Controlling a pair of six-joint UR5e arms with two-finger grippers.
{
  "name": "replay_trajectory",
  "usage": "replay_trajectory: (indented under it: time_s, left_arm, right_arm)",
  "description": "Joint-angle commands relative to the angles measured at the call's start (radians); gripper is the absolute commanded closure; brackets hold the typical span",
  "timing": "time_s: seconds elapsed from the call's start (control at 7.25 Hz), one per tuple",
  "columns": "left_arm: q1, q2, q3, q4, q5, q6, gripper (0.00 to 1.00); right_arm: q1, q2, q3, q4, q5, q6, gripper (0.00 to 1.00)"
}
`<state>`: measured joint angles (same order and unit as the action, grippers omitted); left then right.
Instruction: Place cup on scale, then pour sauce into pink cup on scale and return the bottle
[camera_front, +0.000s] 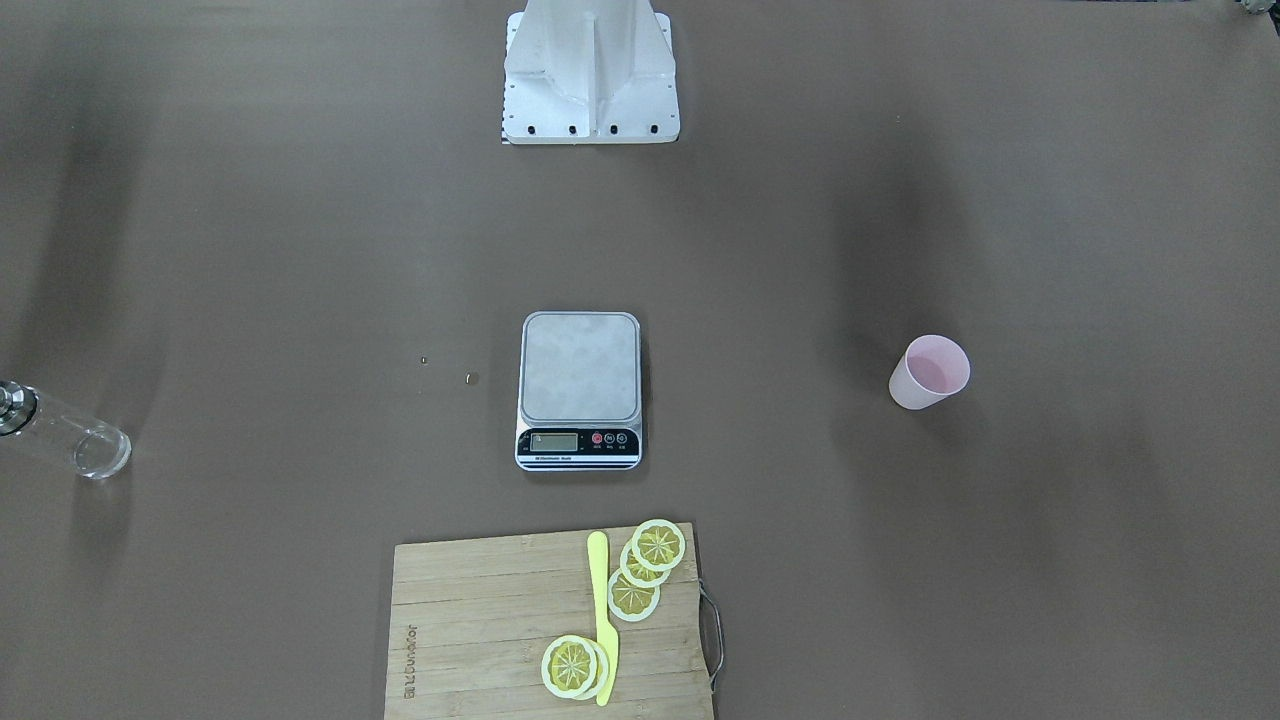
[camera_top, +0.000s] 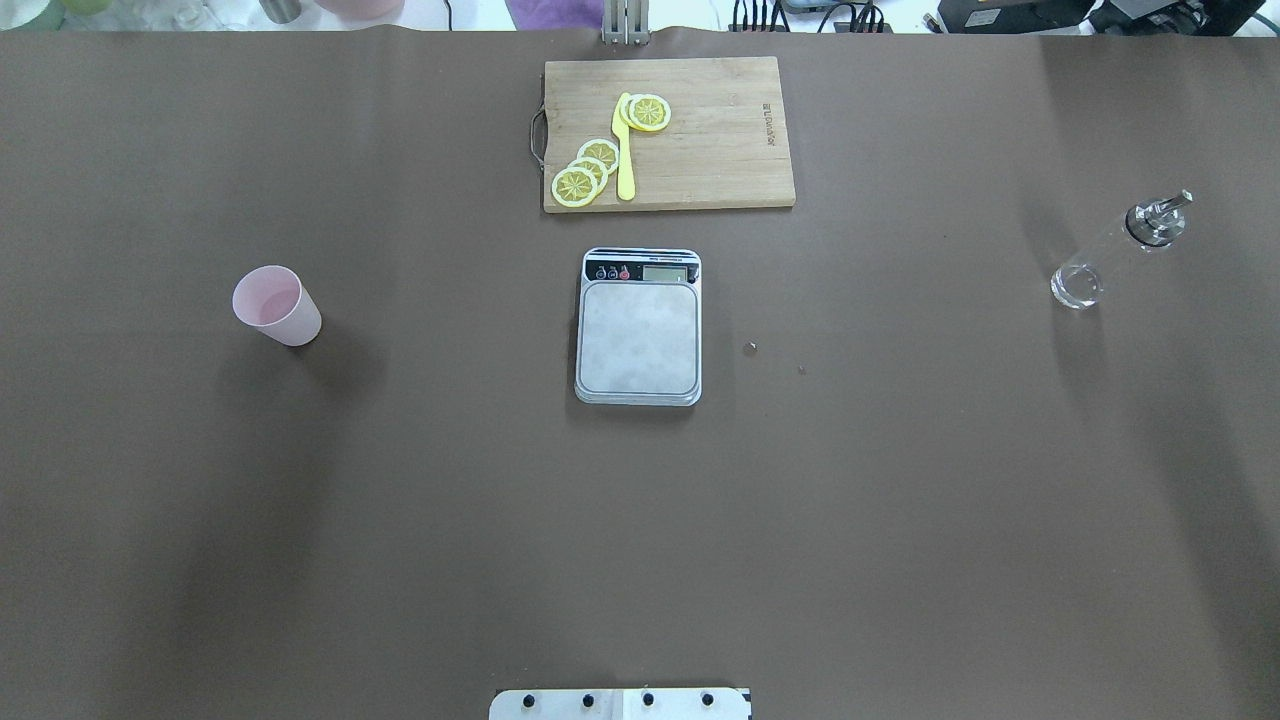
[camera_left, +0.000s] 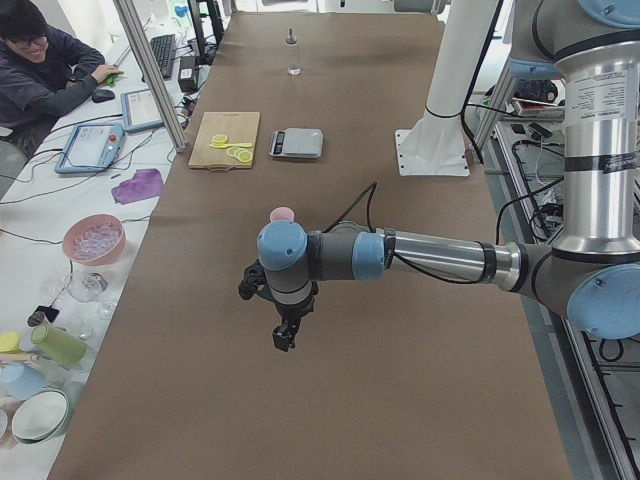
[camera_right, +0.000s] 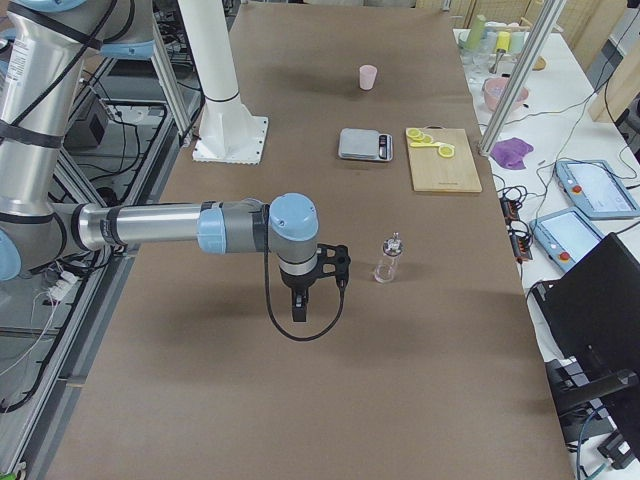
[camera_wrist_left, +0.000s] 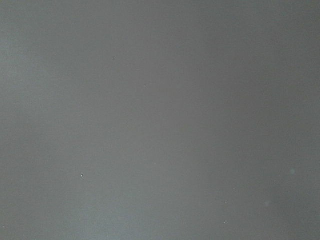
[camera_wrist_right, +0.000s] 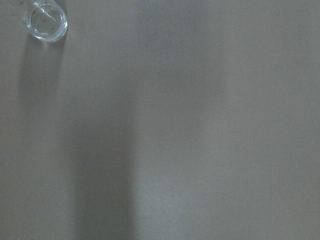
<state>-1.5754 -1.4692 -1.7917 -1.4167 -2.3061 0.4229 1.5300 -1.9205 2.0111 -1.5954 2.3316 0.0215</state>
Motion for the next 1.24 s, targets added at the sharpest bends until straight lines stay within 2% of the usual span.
replay_trajectory:
  time_s: [0.0,0.69,1.1]
  left_arm:
    - [0.003,-0.002,-0.030,-0.004,0.067,0.005,0.02]
    - [0.002,-0.016,-0.066,-0.011,0.057,-0.004,0.02]
    - [0.003,-0.052,-0.077,-0.040,0.054,-0.007,0.02]
  right_arm:
    - [-0.001,0.000,0.001,0.000,0.000,0.000,0.00]
    - [-0.001,0.031,0.018,0.002,0.011,-0.012,0.00]
    - [0.001,0.083,0.034,0.003,0.098,-0.003,0.00]
